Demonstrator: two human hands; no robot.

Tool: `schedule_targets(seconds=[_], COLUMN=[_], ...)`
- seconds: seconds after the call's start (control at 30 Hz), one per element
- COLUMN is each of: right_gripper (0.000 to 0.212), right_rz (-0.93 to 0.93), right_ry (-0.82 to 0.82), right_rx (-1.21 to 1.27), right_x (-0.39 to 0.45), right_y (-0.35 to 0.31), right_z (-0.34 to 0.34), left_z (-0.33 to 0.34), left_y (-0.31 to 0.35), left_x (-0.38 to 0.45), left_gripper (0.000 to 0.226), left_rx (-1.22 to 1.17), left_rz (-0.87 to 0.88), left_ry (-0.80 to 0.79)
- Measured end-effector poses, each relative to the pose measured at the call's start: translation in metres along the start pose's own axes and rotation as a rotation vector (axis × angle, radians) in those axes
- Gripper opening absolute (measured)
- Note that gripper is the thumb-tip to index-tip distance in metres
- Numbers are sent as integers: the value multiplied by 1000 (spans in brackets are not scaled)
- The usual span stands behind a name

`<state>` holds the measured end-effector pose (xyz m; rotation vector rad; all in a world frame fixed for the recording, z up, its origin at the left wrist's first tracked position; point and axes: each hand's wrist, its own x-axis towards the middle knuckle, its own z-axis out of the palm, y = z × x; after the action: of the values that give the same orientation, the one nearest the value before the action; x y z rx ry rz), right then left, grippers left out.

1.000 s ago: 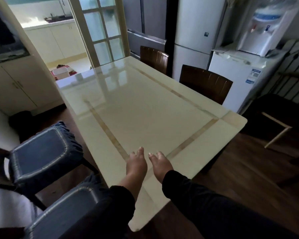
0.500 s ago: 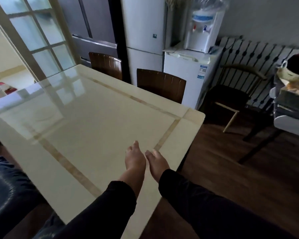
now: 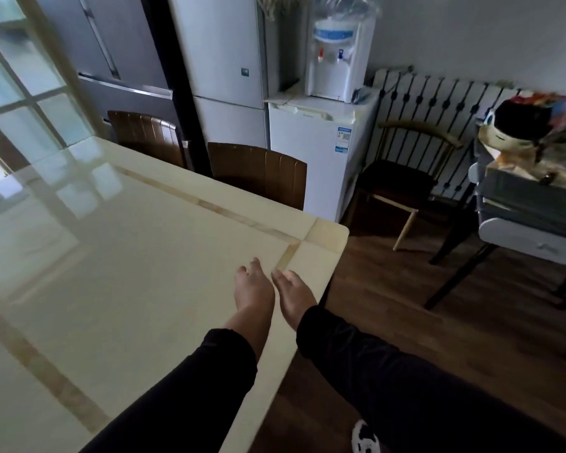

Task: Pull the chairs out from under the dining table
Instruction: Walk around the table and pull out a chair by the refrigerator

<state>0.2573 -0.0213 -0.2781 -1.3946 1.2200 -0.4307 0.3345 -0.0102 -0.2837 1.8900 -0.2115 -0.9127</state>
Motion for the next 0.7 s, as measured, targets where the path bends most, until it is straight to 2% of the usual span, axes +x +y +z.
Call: schedule_targets(seconds=[0.07, 0.1, 0.13, 0.17, 0.23, 0.27, 0.33, 0.5, 0.7], right_gripper=[60, 60, 61, 62, 63, 62, 60, 60, 58], right_rz=[-15, -24, -26, -25, -23, -27, -42, -9, 11], right_ry=[-20, -27, -42, -53, -86, -97, -121, -186, -208], right_rx=[-28, -43, -57, -61, -67, -71, -74, -5, 25], right_x=[20, 31, 42, 49, 65, 74, 92, 118, 142], right_y=[-1, -2, -3, -5, -9, -11, -16, -19, -28], right_z=[-22, -34, -48, -57, -81, -92, -110, -120, -121], left_z=[17, 30, 45, 55, 74, 83, 103, 131, 142], left_y=[5, 12, 16, 20, 40, 45, 61, 72, 87], left_x=[4, 5, 6, 7, 7, 7, 4, 4, 38], left_gripper=[68, 71, 69, 64, 47, 46, 47, 49, 46], left_rx=[768, 905, 914, 730, -36, -172, -99, -130, 15], left_rz=[282, 401, 389, 304, 16, 17, 26, -41, 53], left_ry=[36, 82, 69, 126, 152, 229, 204, 226, 229])
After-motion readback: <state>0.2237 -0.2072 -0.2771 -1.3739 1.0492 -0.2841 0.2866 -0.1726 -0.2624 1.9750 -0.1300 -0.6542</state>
